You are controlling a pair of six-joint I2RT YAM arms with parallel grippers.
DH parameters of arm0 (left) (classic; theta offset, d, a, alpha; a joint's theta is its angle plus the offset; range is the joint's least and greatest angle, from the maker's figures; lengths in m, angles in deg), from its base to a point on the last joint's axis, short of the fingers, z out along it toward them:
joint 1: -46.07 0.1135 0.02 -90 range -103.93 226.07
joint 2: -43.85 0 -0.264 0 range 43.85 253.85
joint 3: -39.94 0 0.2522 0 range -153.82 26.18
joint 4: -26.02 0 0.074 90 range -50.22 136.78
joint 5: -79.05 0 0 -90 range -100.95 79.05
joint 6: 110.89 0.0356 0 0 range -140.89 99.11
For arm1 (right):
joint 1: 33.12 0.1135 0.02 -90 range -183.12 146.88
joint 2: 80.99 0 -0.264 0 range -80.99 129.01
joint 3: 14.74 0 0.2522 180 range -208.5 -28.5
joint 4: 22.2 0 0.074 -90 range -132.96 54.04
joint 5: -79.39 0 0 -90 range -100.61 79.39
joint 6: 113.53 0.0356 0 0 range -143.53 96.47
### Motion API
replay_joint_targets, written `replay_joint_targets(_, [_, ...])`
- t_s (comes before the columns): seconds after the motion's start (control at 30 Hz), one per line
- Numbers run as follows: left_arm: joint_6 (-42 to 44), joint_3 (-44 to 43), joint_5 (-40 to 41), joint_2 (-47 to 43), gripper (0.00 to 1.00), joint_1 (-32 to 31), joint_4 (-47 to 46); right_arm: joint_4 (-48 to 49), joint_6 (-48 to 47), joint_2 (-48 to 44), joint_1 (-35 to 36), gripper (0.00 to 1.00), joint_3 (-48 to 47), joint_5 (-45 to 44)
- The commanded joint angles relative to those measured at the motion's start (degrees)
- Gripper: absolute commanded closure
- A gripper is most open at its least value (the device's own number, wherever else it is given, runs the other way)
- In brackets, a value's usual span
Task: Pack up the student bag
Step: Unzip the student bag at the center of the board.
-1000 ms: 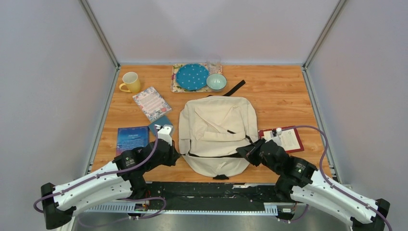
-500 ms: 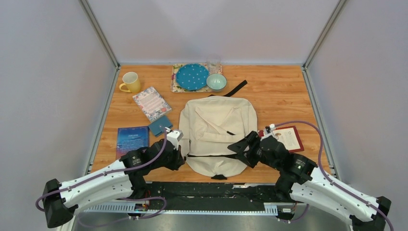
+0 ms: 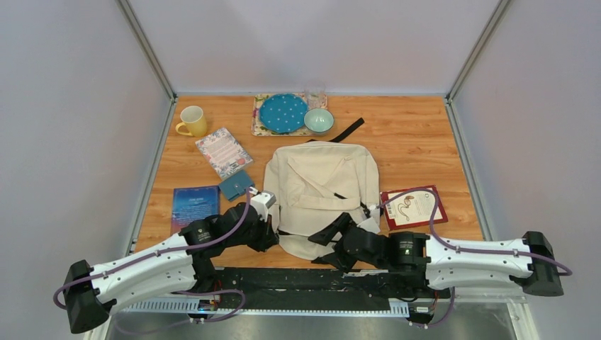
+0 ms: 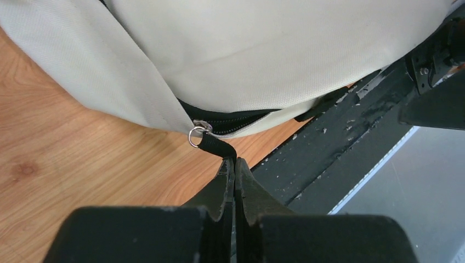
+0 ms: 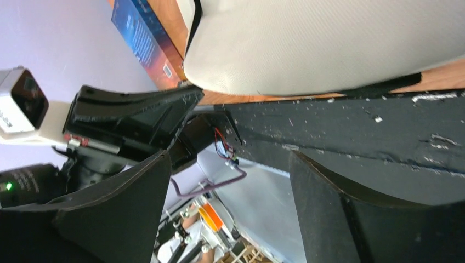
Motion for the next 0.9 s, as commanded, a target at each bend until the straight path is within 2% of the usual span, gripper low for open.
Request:
replay_joint_targets(0.0, [0.19,-2.04,-3.75,-0.27,1.0,0.17,-3.73,5.99,16.63,4.8,0.51,0.17,-3.65,-7.93])
replay_joint_targets(0.47, [0.45,-2.13,-7.62,-1.24,1.0,0.17,-5.05,9.44,29.02,22.11,0.24,0.14,-7.6,-12.68])
replay_joint_targets(0.67, [3.78,-3.09,-6.91,-3.35,1.0,0.17,-2.25,11.8,29.29,26.34,-1.69,0.27,-6.55,-11.81])
replay_joint_targets(0.7, [4.13,-3.27,-7.0,-3.87,1.0,0.17,-1.81,11.8,29.46,26.34,-1.87,0.41,-5.42,-11.89])
replay_joint_targets(0.77, [5.1,-3.44,-7.26,-4.49,1.0,0.17,-0.75,11.8,29.82,25.81,-2.57,0.54,-4.01,-11.72])
replay_joint_targets(0.8, [5.37,-3.44,-7.18,-4.93,1.0,0.17,-0.31,11.72,29.99,25.55,-2.57,0.72,-2.52,-11.8])
replay_joint_targets(0.87, [5.89,-3.01,-5.87,-5.63,1.0,0.17,0.83,11.89,28.94,24.41,-2.66,0.9,-1.28,-12.15])
